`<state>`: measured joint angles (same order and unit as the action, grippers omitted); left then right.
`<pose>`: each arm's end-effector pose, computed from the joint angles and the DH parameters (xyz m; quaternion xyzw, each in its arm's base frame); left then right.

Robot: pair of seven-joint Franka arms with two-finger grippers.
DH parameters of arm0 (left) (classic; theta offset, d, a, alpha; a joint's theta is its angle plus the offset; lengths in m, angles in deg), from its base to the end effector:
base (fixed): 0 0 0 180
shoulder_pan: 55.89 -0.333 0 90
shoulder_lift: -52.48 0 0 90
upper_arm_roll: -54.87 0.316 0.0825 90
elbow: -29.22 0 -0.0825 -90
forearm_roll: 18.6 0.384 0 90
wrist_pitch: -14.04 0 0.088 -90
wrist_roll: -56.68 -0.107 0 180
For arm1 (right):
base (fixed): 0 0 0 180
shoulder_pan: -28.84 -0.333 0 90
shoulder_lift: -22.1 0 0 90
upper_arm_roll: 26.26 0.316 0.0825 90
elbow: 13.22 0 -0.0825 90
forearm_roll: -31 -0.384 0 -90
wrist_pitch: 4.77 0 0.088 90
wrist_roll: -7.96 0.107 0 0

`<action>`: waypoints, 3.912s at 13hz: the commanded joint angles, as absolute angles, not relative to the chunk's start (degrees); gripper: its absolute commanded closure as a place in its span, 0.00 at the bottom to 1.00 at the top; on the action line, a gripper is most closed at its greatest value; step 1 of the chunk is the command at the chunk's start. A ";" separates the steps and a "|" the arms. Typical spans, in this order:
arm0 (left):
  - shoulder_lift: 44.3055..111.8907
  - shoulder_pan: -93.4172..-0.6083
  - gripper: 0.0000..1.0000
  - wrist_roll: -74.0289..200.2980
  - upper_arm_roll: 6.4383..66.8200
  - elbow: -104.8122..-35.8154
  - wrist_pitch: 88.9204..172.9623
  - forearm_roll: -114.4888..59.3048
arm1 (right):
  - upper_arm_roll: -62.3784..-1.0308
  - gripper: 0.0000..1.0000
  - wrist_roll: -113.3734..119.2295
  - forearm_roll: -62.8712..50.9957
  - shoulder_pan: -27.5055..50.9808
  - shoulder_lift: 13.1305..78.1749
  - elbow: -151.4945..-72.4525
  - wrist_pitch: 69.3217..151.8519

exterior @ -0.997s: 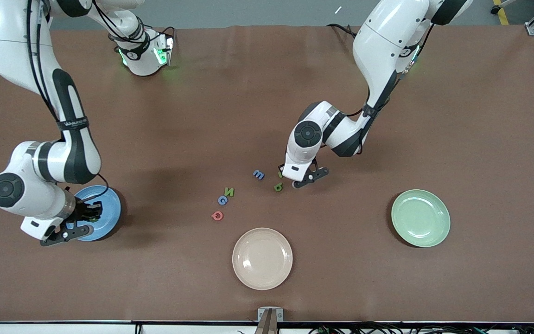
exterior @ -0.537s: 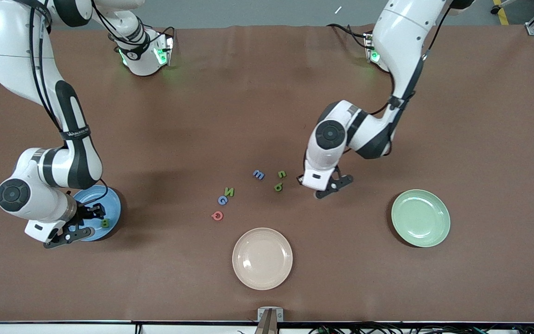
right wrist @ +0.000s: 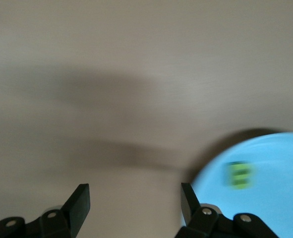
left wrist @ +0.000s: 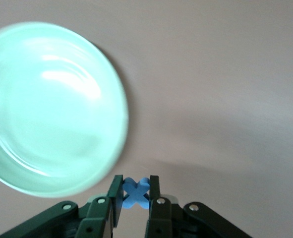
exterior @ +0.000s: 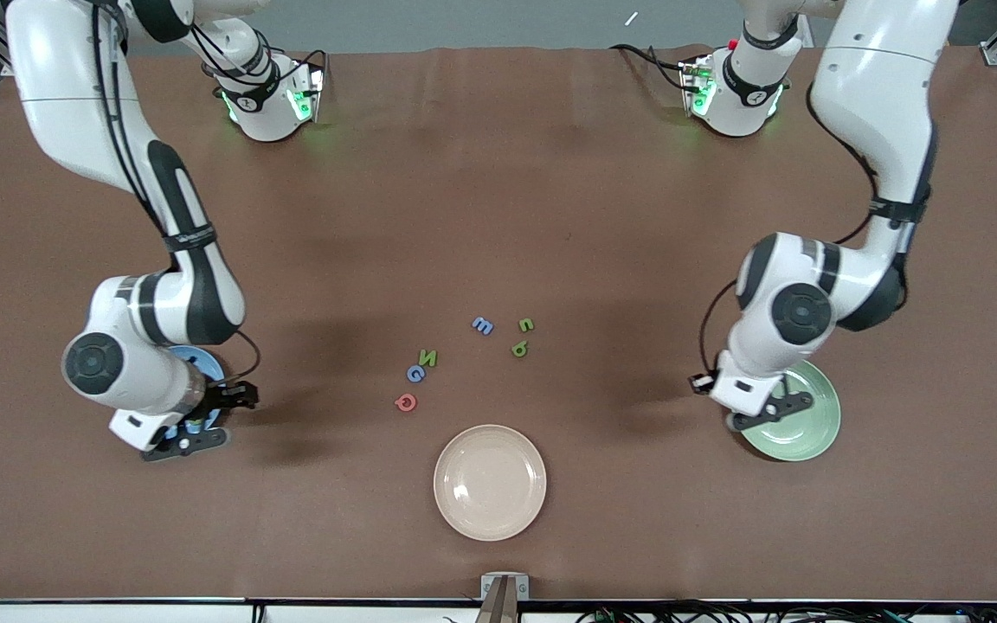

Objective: Sort uppercase to blue plate, lowercase to green plate
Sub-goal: 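Drop x on the green plate while the right gripper returns to letters, then grasp the green N with the right gripper while the left gripper reaches u, then drop the N on the blue plate while the left gripper grasps u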

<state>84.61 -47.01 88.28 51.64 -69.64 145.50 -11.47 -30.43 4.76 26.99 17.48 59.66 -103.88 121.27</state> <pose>0.6573 -0.1345 0.2614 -0.9906 -0.1330 -0.0164 0.0277 0.6881 0.0961 0.2511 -0.9969 -0.0766 0.0181 0.0050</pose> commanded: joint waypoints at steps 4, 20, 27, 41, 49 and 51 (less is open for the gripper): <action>89.21 -54.73 0.90 78.14 51.09 -66.32 145.35 -9.72 | -29.33 0.18 32.69 25.20 4.69 59.01 -104.27 121.00; 89.47 -35.26 0.01 98.31 45.81 -62.72 139.37 -10.51 | -29.24 0.62 49.80 25.28 -6.23 63.94 -109.02 135.50; 98.17 -23.55 0.06 116.60 45.81 -58.84 151.31 -11.48 | -29.33 1.00 48.48 25.28 -5.36 62.97 -108.58 134.45; 98.09 -20.64 0.40 121.63 45.81 -59.20 147.02 -11.57 | -29.86 0.98 -14.32 26.25 28.19 57.69 -106.91 122.23; 98.62 -19.85 0.54 121.72 45.81 -59.28 147.02 -11.57 | -29.42 0.00 -22.81 27.84 34.29 58.49 -106.64 122.93; 98.53 -19.94 0.67 121.72 45.81 -59.20 147.02 -11.57 | -29.24 0.00 -18.01 27.74 30.97 58.31 -105.33 122.85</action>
